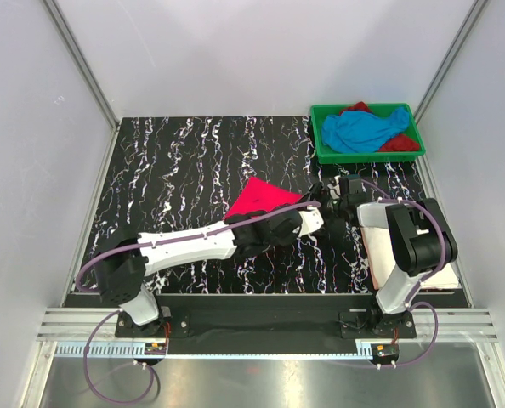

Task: Fold and stack the t-shirts
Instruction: Neatly place the folded tshirt to the corner

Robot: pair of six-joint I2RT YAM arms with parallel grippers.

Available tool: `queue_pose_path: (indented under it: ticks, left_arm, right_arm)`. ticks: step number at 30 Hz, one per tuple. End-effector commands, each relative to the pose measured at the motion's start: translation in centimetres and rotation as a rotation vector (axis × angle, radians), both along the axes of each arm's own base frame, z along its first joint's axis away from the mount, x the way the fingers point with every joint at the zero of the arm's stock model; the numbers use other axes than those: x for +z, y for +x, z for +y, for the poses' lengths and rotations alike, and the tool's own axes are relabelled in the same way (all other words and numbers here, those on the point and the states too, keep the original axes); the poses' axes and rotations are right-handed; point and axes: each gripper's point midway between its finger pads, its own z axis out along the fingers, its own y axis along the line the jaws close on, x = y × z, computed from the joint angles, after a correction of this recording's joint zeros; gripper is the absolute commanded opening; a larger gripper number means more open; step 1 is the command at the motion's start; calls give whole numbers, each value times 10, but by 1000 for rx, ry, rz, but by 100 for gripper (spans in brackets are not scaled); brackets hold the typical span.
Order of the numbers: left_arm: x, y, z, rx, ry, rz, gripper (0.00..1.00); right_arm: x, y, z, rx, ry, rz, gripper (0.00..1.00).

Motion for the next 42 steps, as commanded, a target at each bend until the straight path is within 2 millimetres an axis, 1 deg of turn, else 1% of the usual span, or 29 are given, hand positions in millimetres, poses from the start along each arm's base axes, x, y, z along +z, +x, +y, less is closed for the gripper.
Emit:
queue_pose_path:
  ticks: [1,2,3,6,11,14,17,20,23,24,26,27,28,29,30,31,32,33,34,35,36,37,38,40,41,42]
  left_arm:
    - [42,5,-10,-24,-95,-46,0]
    - [41,5,-9,-25,-91,-46,0]
    - [42,5,-8,-29,-90,-46,0]
    - [47,5,-7,-31,-96,-53,0]
    - [50,7,-5,-28,-103,-55,0]
    - [51,6,-4,-27,-102,-54,0]
    - [53,5,-2,-29,-104,-55,0]
    - [53,5,-1,-34,-98,-55,0]
    - [54,4,0,-38,-98,-52,0]
    - [54,3,0,-38,-100,-50,0]
    - [52,0,0,-40,-106,-31,0]
    - [49,-5,-1,-50,-109,-10,0]
    - [46,-8,0,-53,-113,5,0]
    - [42,-13,-1,-57,-123,35,0]
    - [34,-20,1,-62,-114,59,0]
    - [34,-26,1,-69,-128,74,0]
    - [29,-35,1,-66,-144,105,8]
    - [16,-56,0,-122,-142,168,17]
    - [18,-63,-4,-133,-181,174,25]
    - [24,-70,-3,-98,-242,204,35]
    - [18,-80,-1,-99,-268,261,38]
    - [22,-83,-2,-48,-335,302,40]
    - [32,-86,2,-27,-386,314,41]
    - [40,-85,10,45,-446,325,42]
    - [47,-86,14,98,-496,343,42]
    - [61,-86,20,119,-549,331,42]
  right_arm:
    - [1,15,3,-50,-4,-56,88]
    - [-2,15,3,-58,-2,-49,87]
    - [0,18,4,-70,8,-60,87]
    - [-6,19,2,-86,-10,-64,85]
    - [-19,13,2,-110,-11,-29,84]
    - [-25,15,1,-131,-18,-34,84]
    - [-29,23,-1,-145,-37,-45,82]
    - [-29,33,0,-153,-46,-68,79]
    - [-23,40,4,-145,-29,-106,69]
    - [-21,42,6,-140,-26,-114,63]
    - [-19,42,7,-131,-34,-129,57]
    - [-18,44,7,-120,-45,-143,51]
    - [-18,44,8,-110,-49,-149,39]
    - [-18,42,8,-92,-61,-158,33]
    - [-16,44,7,-85,-71,-169,24]
    - [-16,45,7,-78,-83,-170,17]
    - [-16,40,6,-64,-108,-148,3]
    - [-12,44,6,-48,-141,-184,0]
    - [-11,43,6,-42,-165,-189,0]
    - [-9,36,3,-33,-203,-168,0]
    - [-6,41,-3,-36,-262,-194,0]
    - [-5,37,-2,-26,-295,-191,0]
    - [-2,26,-8,-22,-333,-154,0]
    - [-1,22,-24,-60,-434,-149,0]
    - [2,10,-34,-71,-479,-108,0]
    - [4,13,-46,-118,-543,-103,0]
